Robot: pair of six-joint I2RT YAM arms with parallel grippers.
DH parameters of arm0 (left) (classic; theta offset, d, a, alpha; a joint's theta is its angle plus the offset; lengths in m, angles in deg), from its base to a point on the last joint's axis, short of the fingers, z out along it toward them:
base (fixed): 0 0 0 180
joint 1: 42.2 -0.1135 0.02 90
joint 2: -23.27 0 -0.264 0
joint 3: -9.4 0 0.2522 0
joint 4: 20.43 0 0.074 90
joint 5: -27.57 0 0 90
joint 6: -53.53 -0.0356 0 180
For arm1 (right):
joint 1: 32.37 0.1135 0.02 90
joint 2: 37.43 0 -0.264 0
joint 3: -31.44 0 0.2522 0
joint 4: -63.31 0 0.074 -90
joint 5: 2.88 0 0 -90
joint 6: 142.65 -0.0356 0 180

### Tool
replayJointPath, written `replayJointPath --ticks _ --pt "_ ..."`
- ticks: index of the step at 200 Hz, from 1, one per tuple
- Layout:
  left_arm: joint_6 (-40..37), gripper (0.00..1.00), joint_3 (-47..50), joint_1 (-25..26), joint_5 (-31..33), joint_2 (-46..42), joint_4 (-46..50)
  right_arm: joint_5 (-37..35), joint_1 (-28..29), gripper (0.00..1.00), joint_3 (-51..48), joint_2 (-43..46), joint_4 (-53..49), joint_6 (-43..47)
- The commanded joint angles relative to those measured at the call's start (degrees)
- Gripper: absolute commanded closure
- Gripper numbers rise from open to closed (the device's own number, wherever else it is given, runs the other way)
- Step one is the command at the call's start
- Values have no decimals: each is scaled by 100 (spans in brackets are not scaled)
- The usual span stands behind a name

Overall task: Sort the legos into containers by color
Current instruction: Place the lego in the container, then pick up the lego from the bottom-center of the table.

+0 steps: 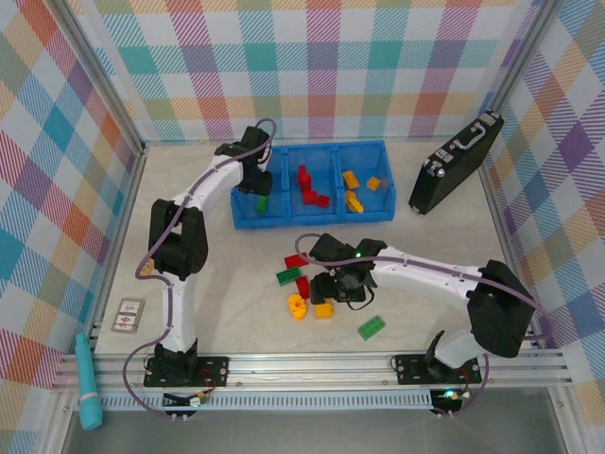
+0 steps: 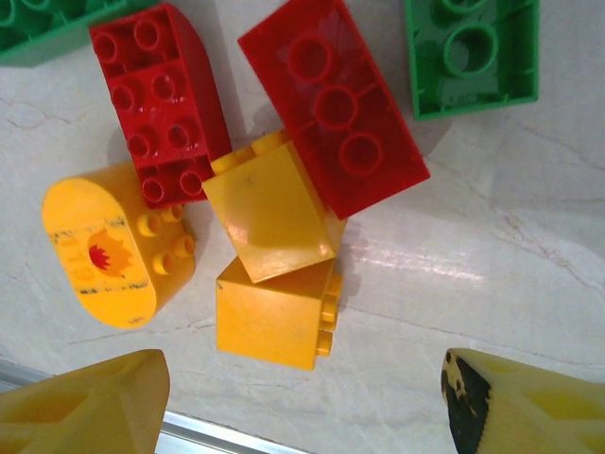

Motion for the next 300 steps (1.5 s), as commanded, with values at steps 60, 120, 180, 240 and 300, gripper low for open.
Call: replayJointPath --ticks 60,120,180,240,300 --pt "-79 50 -280 9 -32 -44 144 -8 383 23 -64 -547 79 -323" --pt "-102 46 -367 9 -118 -752 170 16 438 24 -118 -766 206 -371" --pt "-142 44 -313 27 -179 -1600 300 -17 455 32 28 -1124 194 -273" --pt "-296 41 381 24 280 -2394 175 -37 455 56 -75 -978 24 -228" --pt "-536 38 1710 0 328 -3486 199 -461 329 59 25 -42 -1095 -150"
